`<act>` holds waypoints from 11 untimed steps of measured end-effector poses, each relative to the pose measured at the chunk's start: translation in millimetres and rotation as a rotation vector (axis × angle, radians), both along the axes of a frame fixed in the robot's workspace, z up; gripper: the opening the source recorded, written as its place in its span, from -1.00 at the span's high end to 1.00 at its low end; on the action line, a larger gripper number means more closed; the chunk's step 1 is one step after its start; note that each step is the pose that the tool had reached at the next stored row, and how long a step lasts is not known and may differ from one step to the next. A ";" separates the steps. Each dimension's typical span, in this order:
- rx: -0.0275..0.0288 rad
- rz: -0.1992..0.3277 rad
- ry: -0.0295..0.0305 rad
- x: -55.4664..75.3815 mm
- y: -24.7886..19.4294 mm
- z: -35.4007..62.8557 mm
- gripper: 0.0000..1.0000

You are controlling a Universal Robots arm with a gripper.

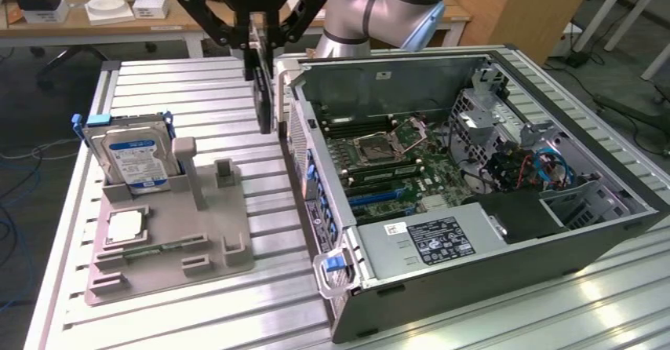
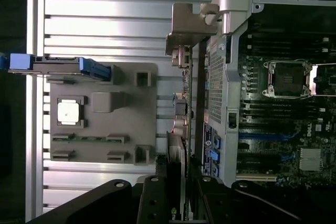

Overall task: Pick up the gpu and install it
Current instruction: 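Pick up the gpu and move the gpu toward the slot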

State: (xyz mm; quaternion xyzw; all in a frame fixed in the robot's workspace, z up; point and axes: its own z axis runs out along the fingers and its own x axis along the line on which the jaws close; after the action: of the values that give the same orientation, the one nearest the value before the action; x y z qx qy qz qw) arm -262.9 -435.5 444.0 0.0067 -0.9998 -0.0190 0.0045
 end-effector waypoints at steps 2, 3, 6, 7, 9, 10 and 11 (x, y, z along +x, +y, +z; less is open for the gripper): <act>0.0000 0.001 0.0002 4.0 0.0 -0.2 0.48; 0.0000 0.001 0.0005 6.9 0.0 -0.3 0.48; 0.0001 0.002 0.0011 15.3 0.0 -0.8 0.48; 0.0001 0.003 0.0013 17.6 0.0 -0.9 0.48; 0.0000 0.003 0.0016 22.2 0.0 -1.1 0.48; 0.0000 0.004 0.0018 25.0 0.0 -1.2 0.48; 0.0000 0.005 0.0020 28.0 0.0 -1.3 0.48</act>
State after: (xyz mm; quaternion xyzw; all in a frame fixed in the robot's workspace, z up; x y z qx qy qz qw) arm -234.9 -435.5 442.7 0.0090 -0.9998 -0.0190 0.0056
